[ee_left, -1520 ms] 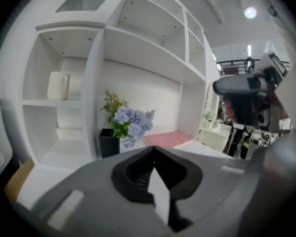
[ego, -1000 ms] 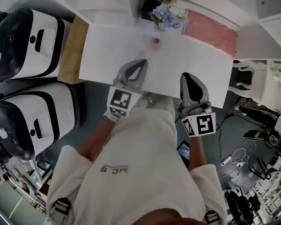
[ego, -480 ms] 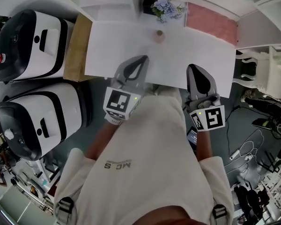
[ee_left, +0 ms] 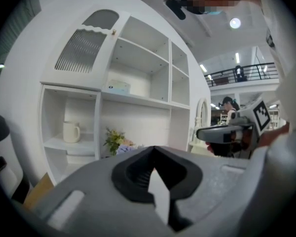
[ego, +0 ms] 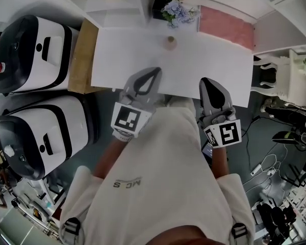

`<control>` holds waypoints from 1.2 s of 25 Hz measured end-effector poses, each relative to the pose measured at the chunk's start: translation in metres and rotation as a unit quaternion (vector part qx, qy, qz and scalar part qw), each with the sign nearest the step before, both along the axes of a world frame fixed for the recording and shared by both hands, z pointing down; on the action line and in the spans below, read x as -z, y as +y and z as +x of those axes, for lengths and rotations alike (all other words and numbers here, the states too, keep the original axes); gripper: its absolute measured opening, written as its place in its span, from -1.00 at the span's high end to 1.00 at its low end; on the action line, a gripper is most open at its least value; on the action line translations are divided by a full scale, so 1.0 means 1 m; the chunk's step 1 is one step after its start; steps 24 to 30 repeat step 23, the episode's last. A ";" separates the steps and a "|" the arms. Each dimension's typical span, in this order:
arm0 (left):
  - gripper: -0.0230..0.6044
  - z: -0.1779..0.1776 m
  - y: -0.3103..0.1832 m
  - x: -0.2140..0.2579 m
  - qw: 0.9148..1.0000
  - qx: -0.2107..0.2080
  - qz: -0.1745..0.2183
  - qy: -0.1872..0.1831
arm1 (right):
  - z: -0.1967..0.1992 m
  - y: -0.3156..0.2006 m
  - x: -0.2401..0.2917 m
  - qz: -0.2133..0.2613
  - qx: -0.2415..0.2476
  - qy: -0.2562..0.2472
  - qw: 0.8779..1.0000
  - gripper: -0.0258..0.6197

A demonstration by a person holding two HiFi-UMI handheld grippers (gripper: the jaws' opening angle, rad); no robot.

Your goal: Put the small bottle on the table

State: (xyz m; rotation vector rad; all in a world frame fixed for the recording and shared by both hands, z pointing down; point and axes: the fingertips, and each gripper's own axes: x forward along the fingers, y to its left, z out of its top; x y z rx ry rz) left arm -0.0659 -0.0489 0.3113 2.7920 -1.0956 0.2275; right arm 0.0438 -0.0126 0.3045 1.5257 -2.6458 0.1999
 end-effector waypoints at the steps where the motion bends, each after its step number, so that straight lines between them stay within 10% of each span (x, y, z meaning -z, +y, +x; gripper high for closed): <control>1: 0.93 0.000 0.001 0.000 1.000 0.002 0.000 0.002 | 0.000 0.000 0.000 -0.001 -0.001 -0.001 1.000 0.92; 30: 0.93 0.010 -0.003 -0.019 1.000 -0.006 -0.025 -0.010 | 0.023 0.001 0.011 0.011 -0.027 0.000 1.000 0.92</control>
